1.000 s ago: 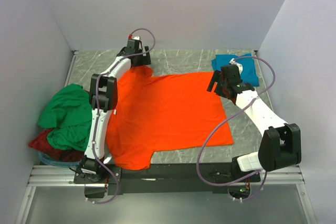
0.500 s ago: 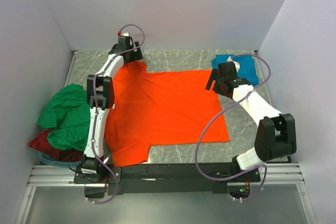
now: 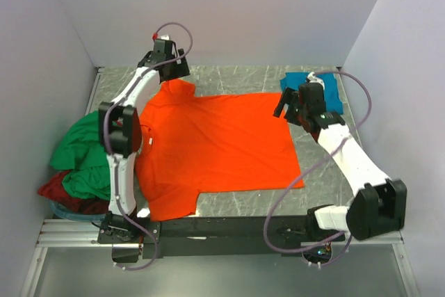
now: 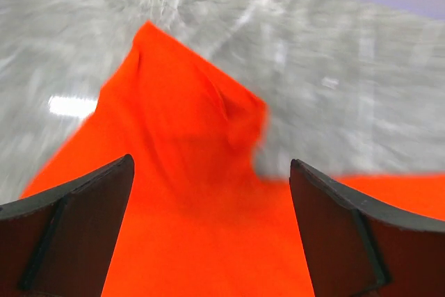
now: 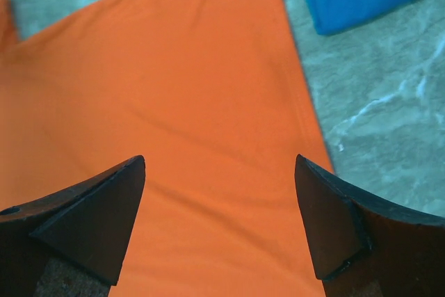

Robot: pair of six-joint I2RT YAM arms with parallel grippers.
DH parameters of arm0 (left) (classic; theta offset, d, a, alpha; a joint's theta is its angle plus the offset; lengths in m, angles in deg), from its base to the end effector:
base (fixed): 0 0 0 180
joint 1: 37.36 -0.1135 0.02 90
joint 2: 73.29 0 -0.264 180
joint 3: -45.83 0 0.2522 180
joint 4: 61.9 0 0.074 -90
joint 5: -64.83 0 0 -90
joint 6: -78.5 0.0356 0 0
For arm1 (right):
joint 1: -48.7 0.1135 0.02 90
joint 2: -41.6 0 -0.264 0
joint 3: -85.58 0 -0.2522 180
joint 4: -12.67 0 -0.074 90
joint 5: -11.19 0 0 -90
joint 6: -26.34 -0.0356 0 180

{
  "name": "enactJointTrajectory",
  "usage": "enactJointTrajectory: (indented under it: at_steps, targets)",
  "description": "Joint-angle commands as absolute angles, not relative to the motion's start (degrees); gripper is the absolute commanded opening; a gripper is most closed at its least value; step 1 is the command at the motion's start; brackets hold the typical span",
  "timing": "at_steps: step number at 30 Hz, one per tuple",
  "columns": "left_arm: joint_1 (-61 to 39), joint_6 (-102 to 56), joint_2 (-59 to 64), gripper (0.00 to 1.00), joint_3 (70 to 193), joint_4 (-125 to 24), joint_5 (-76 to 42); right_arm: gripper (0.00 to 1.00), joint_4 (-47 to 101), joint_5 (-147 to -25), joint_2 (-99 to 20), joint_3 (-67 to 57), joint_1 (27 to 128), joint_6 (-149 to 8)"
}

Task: Fold and stack the t-shirts
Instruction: Flatten the tshirt out

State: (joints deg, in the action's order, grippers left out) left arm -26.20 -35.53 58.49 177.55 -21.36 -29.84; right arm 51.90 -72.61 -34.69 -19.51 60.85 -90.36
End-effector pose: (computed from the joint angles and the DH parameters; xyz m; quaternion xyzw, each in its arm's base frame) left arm 0.5217 -0.1000 0.2389 -0.1187 0.9001 -0.0909 0.4092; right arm 0.2869 0.0578 0.2927 0.1373 0.8971 0.0924 0.4098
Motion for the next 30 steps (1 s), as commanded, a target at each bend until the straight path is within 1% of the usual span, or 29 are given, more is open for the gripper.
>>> enactJointTrajectory:
  at_steps: [1,2,4,5,8,10,13,17,20,22,27,30]
  targets:
    - [-22.60,-40.56,42.31,0.99,170.54,-16.71,-38.68,0.94,48.41,-76.78,-28.90,-24.48,61.27,-90.12]
    - [-21.55,-42.33,37.15,0.99,163.20,-16.33,-39.57,0.94,47.88,-77.66,-28.45,-25.63,61.27,-90.29]
    - [-20.84,-46.46,31.68,1.00,154.12,-18.34,-39.33,0.94,47.69,-78.63,-28.10,-27.57,61.36,-90.56]
    - [-20.40,-47.35,26.43,0.99,145.03,-22.18,-38.54,0.94,47.70,-79.76,-28.19,-28.09,61.36,-90.47]
    - [-20.22,-50.00,19.46,0.99,132.86,-26.60,-36.77,0.94,47.00,-79.69,-29.32,-28.19,61.71,-89.51]
    - [-20.31,-50.17,18.38,1.00,130.53,-27.58,-37.81,0.95,47.34,-78.90,-31.69,-26.53,61.97,-88.45]
    - [-20.31,-49.47,20.83,0.99,131.57,-24.68,-39.58,0.95,48.48,-77.93,-36.44,-22.92,62.06,-88.36]
    - [-20.83,-50.70,27.58,1.00,135.34,-22.57,-45.99,0.95,48.22,-78.20,-43.11,-18.01,62.33,-88.45]
    - [-22.06,-49.47,32.07,0.99,138.33,-23.97,-44.16,0.95,49.89,-76.44,-48.92,-14.40,62.50,-87.84]
    - [-22.77,-49.56,34.36,0.99,140.79,-22.23,-43.10,0.95,50.94,-74.86,-53.22,-10.27,62.59,-87.22]
    - [-23.38,-47.19,41.83,1.00,149.84,-20.64,-43.98,0.95,54.37,-70.82,-64.89,2.11,62.59,-85.02]
    - [-23.91,-46.22,46.58,1.00,155.91,-18.61,-44.24,0.95,57.44,-70.89,-70.79,8.98,62.59,-84.23]
